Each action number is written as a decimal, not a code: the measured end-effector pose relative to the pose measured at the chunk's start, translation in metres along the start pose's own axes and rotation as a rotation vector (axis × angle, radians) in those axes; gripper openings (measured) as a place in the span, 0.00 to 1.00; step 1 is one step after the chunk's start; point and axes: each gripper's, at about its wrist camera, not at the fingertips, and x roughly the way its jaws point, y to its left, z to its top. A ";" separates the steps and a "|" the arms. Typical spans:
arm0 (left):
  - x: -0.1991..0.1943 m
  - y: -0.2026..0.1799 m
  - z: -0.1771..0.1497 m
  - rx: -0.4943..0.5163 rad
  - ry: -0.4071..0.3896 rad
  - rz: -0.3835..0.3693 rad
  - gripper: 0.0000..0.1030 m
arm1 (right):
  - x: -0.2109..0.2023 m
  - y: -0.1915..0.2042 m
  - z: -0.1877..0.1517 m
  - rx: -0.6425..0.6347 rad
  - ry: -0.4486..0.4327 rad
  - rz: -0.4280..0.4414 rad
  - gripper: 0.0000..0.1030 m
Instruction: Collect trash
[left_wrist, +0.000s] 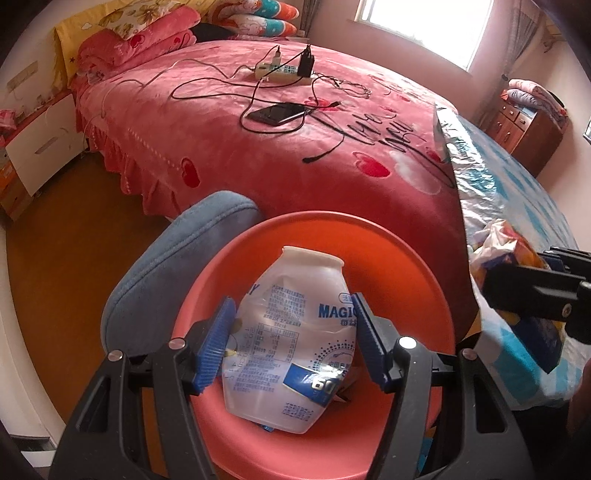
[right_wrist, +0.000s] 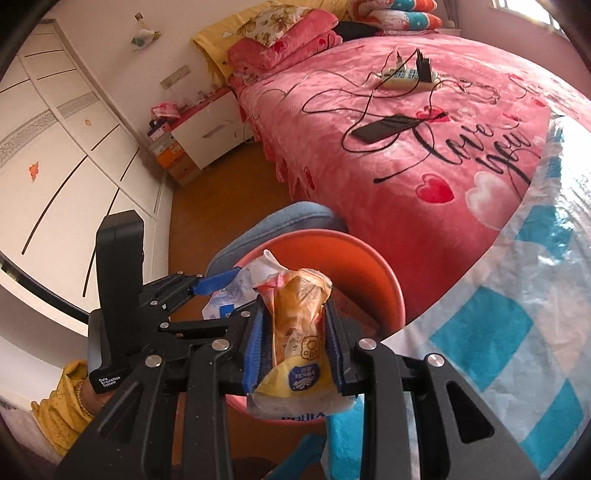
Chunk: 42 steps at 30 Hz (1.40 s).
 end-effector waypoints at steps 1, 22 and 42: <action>0.002 0.001 -0.001 -0.001 0.005 0.002 0.63 | 0.003 -0.001 0.000 0.003 0.005 0.002 0.30; 0.014 -0.005 -0.003 0.046 0.021 0.145 0.91 | -0.017 -0.026 -0.002 0.088 -0.076 -0.070 0.80; -0.027 -0.050 0.030 0.096 -0.121 0.181 0.92 | -0.090 -0.070 -0.027 0.125 -0.253 -0.278 0.86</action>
